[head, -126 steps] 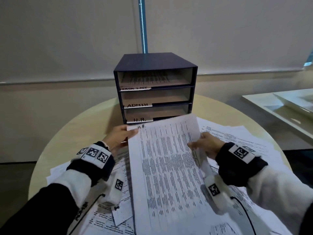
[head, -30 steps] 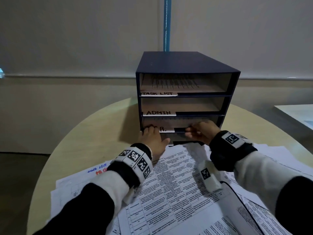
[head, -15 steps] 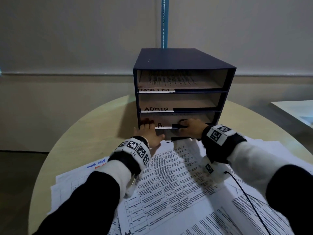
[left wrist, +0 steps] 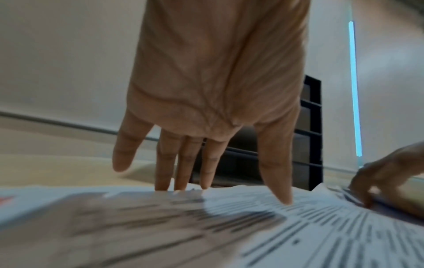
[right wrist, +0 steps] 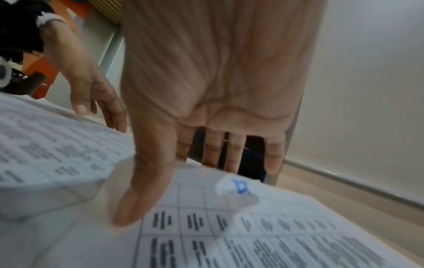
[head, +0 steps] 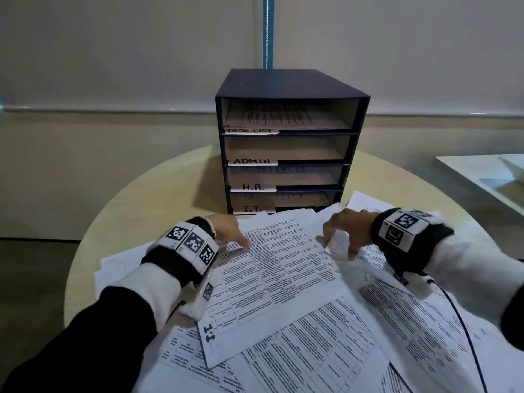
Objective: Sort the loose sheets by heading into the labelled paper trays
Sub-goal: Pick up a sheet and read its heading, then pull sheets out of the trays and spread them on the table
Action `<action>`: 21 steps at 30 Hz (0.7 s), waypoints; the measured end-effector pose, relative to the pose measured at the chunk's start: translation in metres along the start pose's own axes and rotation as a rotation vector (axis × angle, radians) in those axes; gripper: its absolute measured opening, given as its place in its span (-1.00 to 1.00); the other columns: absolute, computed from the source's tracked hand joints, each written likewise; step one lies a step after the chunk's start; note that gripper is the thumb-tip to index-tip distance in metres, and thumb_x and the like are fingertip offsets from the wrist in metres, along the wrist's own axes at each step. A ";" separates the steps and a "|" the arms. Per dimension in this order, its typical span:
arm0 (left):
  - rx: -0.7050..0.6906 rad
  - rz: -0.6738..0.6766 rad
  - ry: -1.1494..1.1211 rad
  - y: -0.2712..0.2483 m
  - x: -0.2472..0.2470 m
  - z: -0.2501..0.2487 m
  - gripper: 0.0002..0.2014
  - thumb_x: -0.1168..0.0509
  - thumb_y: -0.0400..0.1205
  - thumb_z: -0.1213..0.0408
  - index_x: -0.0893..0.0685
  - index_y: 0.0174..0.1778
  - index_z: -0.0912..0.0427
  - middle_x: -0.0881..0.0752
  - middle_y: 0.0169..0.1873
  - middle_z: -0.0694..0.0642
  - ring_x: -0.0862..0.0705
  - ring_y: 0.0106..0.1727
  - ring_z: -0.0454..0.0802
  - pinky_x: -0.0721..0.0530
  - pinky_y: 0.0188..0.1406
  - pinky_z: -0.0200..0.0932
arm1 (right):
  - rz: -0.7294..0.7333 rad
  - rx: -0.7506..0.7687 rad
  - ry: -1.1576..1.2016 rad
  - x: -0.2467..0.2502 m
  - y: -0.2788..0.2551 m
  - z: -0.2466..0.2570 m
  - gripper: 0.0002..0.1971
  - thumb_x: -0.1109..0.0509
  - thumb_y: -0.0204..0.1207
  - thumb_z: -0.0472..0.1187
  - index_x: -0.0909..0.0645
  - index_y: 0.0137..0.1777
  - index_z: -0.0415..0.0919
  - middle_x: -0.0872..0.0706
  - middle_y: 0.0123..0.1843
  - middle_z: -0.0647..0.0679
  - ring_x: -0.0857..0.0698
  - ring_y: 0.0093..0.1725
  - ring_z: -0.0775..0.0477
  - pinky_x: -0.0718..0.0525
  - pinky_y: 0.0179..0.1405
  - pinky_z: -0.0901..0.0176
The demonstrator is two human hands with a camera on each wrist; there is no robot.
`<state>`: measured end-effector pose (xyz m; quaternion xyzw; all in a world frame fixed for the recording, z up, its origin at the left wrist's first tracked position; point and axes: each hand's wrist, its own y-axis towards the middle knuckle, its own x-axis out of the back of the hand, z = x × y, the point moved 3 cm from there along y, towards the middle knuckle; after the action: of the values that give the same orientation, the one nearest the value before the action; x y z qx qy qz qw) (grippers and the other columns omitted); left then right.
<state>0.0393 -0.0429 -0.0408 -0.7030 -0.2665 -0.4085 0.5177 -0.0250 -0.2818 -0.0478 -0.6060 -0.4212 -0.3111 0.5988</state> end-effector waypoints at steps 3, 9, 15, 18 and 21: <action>0.094 -0.025 -0.003 -0.004 -0.003 0.021 -0.24 -0.39 0.51 -0.06 -0.31 0.53 0.27 -0.42 0.51 0.16 -0.45 0.45 0.13 -0.42 0.38 -0.05 | -0.080 0.016 -0.074 -0.002 -0.006 0.008 -0.62 -0.51 0.35 -0.21 -0.61 0.17 0.00 -0.57 0.08 0.17 -0.43 0.34 0.01 -0.30 0.30 -0.06; 0.264 -0.082 0.240 -0.022 -0.010 0.035 -0.04 -0.46 0.41 -0.14 -0.13 0.57 0.23 -0.41 0.46 0.18 -0.49 0.41 0.15 -0.53 0.27 -0.01 | -0.140 0.130 0.062 0.003 -0.018 0.040 -0.75 -0.39 0.50 -0.24 -0.67 0.17 -0.07 -0.66 0.29 0.10 -0.43 0.44 0.01 0.25 0.55 -0.30; 0.070 -0.139 0.083 -0.027 -0.001 0.023 -0.39 -0.35 0.58 0.31 -0.26 0.53 0.25 -0.36 0.49 0.23 -0.48 0.40 0.18 -0.50 0.28 -0.08 | -0.291 0.301 0.101 0.016 -0.025 0.083 -0.77 -0.41 0.50 -0.20 -0.70 0.15 -0.08 -0.69 0.22 0.06 -0.51 0.33 -0.03 -0.05 0.51 -0.09; -0.192 -0.172 0.039 -0.039 0.006 0.003 -0.69 -0.31 0.59 0.36 -0.60 0.25 0.30 -0.66 0.12 0.18 -0.61 0.10 0.08 -0.49 -0.01 -0.15 | -0.409 0.321 0.093 0.026 -0.026 0.092 -0.75 -0.42 0.48 -0.17 -0.70 0.16 -0.02 -0.41 0.48 0.00 -0.27 0.52 -0.04 -0.05 0.52 -0.13; -0.347 -0.300 0.021 -0.048 0.014 -0.018 -0.86 -0.24 0.58 0.47 -0.68 -0.03 0.25 -0.58 -0.11 0.06 -0.56 -0.02 0.02 -0.46 -0.04 -0.19 | -0.457 0.294 0.048 0.037 -0.022 0.091 -0.76 -0.42 0.47 -0.20 -0.71 0.13 -0.05 -0.26 0.61 0.01 -0.18 0.59 -0.07 -0.08 0.55 -0.16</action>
<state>0.0027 -0.0446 -0.0023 -0.7296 -0.2884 -0.5280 0.3251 -0.0396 -0.1889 -0.0126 -0.3941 -0.5733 -0.3878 0.6047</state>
